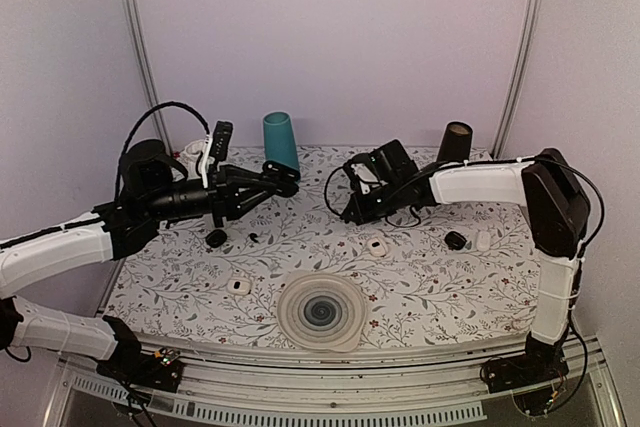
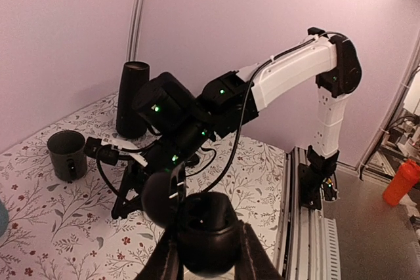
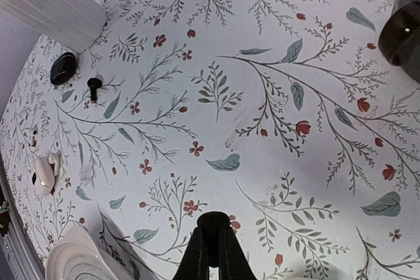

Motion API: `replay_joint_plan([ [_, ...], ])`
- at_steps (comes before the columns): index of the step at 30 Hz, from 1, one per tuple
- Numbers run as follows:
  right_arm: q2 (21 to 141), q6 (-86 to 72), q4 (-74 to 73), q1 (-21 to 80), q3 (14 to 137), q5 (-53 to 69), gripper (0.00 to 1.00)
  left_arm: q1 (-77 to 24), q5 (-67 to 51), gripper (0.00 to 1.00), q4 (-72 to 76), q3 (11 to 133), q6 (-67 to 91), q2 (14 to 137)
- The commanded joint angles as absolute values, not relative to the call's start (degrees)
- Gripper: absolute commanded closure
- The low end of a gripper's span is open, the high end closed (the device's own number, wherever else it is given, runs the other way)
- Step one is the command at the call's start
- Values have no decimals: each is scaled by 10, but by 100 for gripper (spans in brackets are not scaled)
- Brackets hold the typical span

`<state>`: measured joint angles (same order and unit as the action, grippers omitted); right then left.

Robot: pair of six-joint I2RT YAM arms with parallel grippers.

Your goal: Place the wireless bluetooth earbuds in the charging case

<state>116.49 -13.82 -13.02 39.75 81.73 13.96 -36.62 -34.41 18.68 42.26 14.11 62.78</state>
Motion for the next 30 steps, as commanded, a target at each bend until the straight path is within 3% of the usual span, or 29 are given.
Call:
replay_joint_plan([
  [1, 1067, -116, -123, 396, 776, 136, 97, -357, -401, 100, 224, 439, 131, 639],
  [17, 771, -36, -115, 445, 679, 251, 97, -354, -534, 100, 257, 473, 135, 691],
  [30, 767, -6, -130, 546, 754, 270, 97, -372, -574, 100, 317, 467, 188, 717],
])
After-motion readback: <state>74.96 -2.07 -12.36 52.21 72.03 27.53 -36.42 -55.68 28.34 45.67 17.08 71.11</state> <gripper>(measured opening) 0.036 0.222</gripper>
